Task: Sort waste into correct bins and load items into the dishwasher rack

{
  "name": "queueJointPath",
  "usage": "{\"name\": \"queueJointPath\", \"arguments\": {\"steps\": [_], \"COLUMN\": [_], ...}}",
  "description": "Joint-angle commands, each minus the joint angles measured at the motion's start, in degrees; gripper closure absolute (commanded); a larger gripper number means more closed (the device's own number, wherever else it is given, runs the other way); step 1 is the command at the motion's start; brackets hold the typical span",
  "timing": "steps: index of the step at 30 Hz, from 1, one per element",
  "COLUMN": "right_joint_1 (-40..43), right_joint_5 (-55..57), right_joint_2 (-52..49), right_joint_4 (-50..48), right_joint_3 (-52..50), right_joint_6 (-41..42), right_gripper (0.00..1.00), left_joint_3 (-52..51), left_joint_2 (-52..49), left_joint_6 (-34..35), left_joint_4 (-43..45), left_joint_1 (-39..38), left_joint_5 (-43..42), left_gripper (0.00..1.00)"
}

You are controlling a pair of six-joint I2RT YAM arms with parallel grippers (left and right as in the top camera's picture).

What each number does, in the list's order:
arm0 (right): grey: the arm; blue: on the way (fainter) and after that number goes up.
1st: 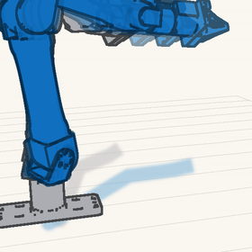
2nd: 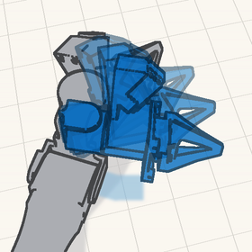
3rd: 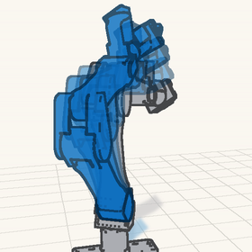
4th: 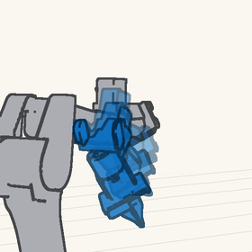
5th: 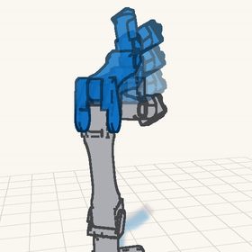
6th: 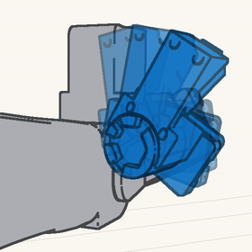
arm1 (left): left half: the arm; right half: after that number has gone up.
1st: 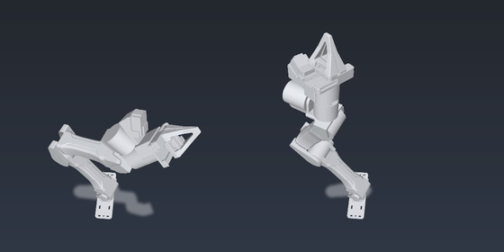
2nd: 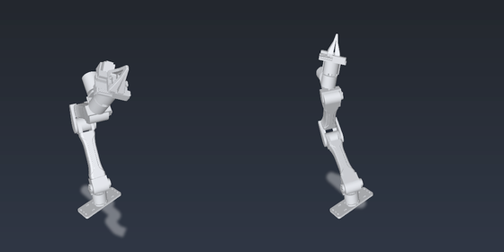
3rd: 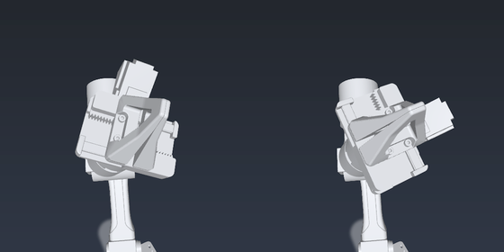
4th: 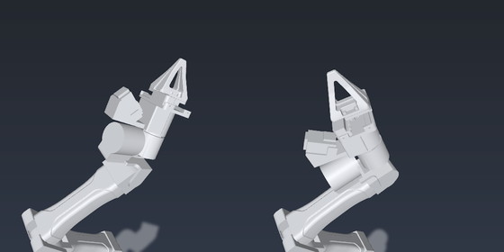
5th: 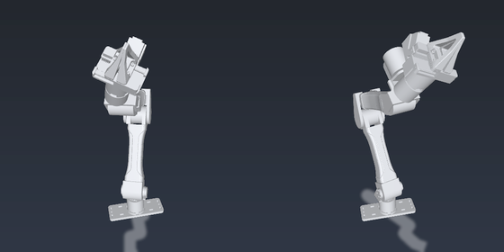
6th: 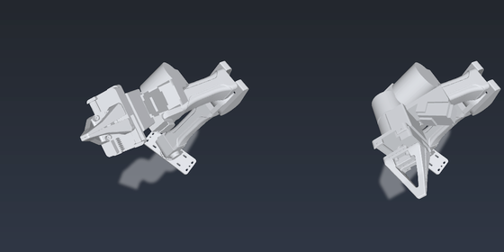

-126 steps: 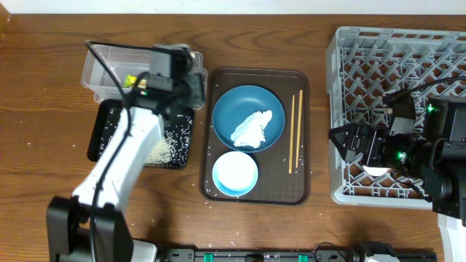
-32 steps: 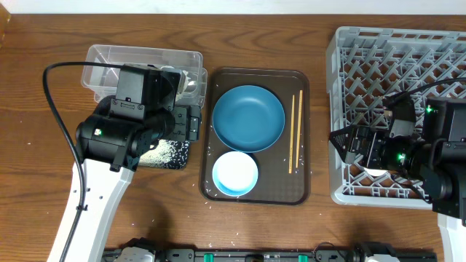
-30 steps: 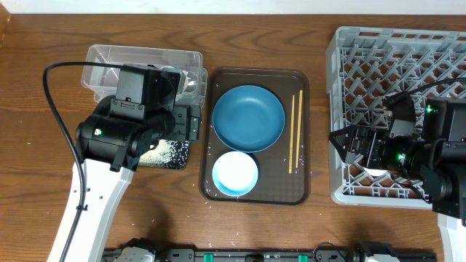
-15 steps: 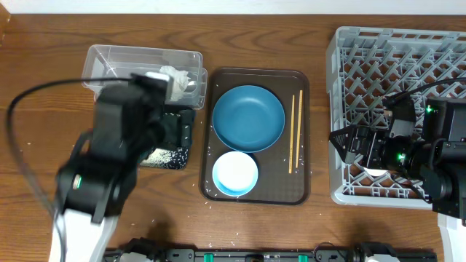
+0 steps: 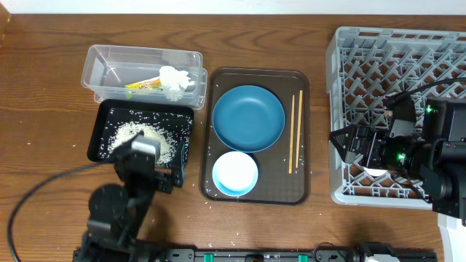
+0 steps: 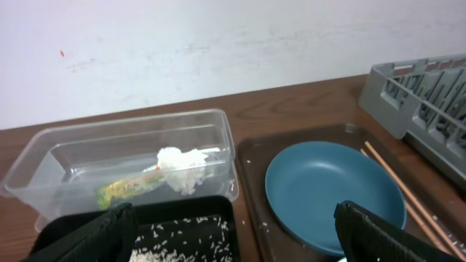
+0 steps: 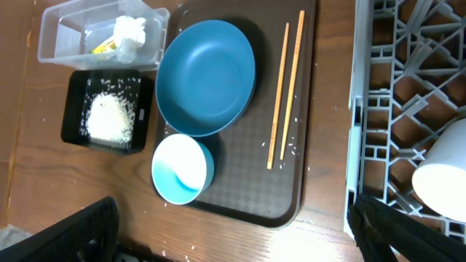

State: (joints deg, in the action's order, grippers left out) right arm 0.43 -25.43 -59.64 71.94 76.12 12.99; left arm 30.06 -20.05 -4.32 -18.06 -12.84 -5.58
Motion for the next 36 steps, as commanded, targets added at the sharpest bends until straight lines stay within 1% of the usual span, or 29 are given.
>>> {"name": "queueJointPath", "arguments": {"steps": [1,5,14,23,25,36], "right_joint_1": [-0.5,-0.5,-0.5,-0.5,-0.5,-0.5], "right_joint_5": [0.17,0.17,0.17,0.17,0.17,0.17], "right_joint_2": [-0.33,-0.33,-0.33,-0.33,-0.33,-0.33], "right_joint_4": [-0.11,-0.11,-0.11,-0.09,-0.11,-0.11], "right_joint_3": [0.17,0.17,0.17,0.17,0.17,0.17], "right_joint_6": [0.24,0.24,0.24,0.24,0.24,0.24], "right_gripper": [0.01,0.01,0.01,0.01,0.01,0.01], "left_joint_3": [-5.49,-11.67,-19.98,-26.82,-27.23,-27.32], "left_joint_2": [6.08,12.39,20.02,19.96,19.96,19.82], "left_joint_6": [0.31,0.31,0.31,0.28,0.28,0.28], "left_joint_4": [1.55,2.34,3.76,7.58,8.79,8.79], "left_joint_1": [0.28,0.28,0.28,0.28,0.28,0.28], "left_joint_5": [0.68,0.7,0.68,0.68,0.66,0.68], "left_gripper": [0.11,0.11,0.11,0.11,0.11,0.11]}}
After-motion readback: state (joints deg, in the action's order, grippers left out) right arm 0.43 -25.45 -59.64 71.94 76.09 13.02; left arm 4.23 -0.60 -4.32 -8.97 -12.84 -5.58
